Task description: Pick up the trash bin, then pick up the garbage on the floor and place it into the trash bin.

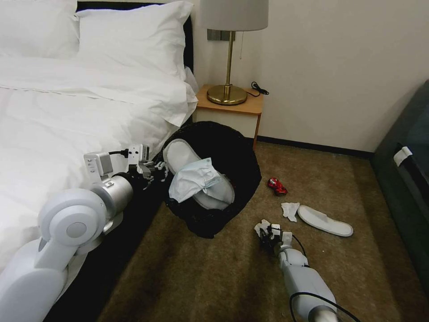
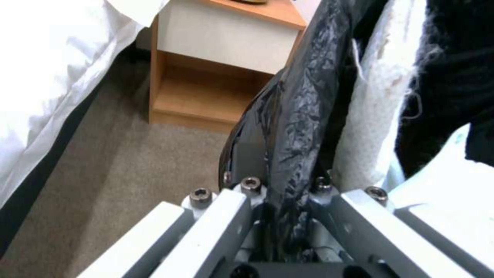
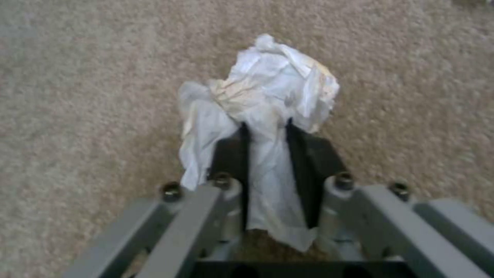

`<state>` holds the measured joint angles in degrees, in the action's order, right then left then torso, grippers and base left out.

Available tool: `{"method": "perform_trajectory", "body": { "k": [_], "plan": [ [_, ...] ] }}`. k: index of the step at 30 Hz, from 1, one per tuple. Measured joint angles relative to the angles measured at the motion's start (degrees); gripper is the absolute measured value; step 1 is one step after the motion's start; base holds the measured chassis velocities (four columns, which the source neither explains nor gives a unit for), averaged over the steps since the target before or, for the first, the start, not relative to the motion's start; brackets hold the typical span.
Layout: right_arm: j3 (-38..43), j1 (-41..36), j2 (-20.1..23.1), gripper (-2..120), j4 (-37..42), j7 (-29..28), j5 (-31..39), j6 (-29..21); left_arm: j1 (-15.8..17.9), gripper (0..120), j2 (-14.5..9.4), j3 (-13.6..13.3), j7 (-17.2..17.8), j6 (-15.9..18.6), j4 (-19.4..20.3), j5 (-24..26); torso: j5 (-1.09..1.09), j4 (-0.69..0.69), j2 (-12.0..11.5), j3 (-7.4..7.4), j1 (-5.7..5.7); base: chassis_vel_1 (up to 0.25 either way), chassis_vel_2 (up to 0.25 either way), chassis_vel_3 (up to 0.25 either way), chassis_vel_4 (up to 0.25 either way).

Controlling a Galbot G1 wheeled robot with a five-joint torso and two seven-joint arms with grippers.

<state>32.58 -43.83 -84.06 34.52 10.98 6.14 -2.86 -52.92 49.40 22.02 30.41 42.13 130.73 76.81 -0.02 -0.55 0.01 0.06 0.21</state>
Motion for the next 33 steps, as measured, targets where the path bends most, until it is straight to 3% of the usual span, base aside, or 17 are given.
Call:
{"method": "perform_trajectory", "body": {
  "k": [5,20,23,30,31,33],
  "plan": [
    [-0.12,-0.56,0.21,0,0.78,-0.32,0.47,-0.01,0.30,1,0.24,-0.18,-0.23,0.00,-0.33,-0.01,0.02,0.00,0.00,0.02,0.00,0.000,0.000,0.000,0.000],
    [-0.29,-2.51,1.05,0,3.95,-0.79,1.64,-0.33,0.56,1,0.23,-0.27,-0.30,0.00,-0.23,-0.03,0.07,0.02,-0.01,0.03,0.02,0.000,0.000,0.000,0.000],
    [-0.63,-5.65,2.88,0,10.84,-1.44,3.29,-1.31,0.42,1,0.21,-0.27,-0.25,0.00,-0.08,-0.08,0.05,-0.05,-0.02,0.05,0.03,0.000,0.000,0.000,0.000],
    [-0.15,-14.59,9.65,0,34.38,-0.50,7.14,-2.93,-0.03,1,-0.04,0.07,-0.03,0.00,0.17,-0.26,0.03,-0.01,-0.02,0.03,0.03,0.000,0.000,0.000,0.000],
    [-0.15,-14.59,9.65,0,34.38,-0.50,7.14,-2.93,-0.03,1,-0.04,0.07,-0.03,0.00,0.17,-0.26,0.03,-0.01,-0.02,0.03,0.03,0.000,0.000,0.000,0.000],
    [1.18,-18.21,12.77,0,44.66,-0.12,10.55,-4.62,-0.30,1,-0.11,0.11,0.00,0.00,0.18,-0.34,0.02,-0.01,-0.02,0.02,0.03,0.000,0.000,0.000,0.000]
  ]
}}
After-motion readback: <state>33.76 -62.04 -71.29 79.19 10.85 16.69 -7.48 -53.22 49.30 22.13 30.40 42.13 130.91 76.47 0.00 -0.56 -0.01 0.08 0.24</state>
